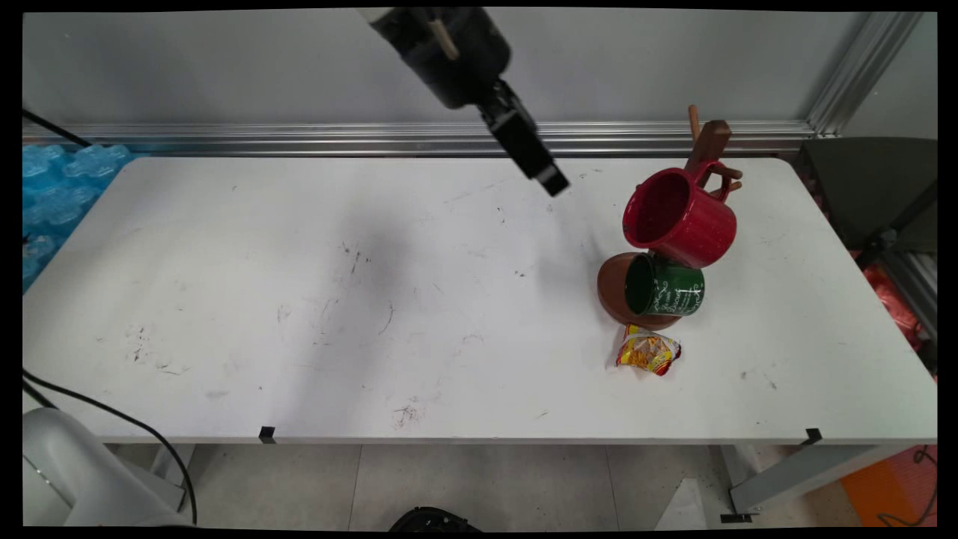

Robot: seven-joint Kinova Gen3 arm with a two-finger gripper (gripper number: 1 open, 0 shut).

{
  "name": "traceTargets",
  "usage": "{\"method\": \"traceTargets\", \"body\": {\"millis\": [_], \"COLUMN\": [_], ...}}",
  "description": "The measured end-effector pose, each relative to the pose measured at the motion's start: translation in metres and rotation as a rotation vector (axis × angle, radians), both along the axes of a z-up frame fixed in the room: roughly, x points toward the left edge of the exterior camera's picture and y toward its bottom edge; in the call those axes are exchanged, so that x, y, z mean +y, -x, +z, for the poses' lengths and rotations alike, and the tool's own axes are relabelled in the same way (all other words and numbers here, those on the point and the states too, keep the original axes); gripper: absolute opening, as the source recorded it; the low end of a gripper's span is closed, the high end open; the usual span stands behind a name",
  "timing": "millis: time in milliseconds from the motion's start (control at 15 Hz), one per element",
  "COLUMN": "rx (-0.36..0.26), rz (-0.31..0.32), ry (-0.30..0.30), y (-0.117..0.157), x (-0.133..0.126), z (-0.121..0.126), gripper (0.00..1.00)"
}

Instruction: Pick up the red mug from the rack

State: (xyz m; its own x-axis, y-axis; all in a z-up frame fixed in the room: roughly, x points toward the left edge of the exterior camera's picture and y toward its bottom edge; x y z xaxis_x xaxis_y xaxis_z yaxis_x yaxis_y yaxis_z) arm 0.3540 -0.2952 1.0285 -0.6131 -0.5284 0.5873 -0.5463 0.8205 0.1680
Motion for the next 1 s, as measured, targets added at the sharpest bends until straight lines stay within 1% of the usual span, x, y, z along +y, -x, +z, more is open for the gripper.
{"method": "traceTargets", "body": {"millis": [200,467,1000], "rx": [0.029,0.079,0.133], "rz": [-0.008,-0.010,0.007], "ry": [-0.009,-0.028,-0.049], "y": [0.024,0.058,0.104], "x": [-0.004,-0.011,-0.030], "z": [-0.007,-0.022,-0.058], "gripper": [1.00,1.00,1.00]}}
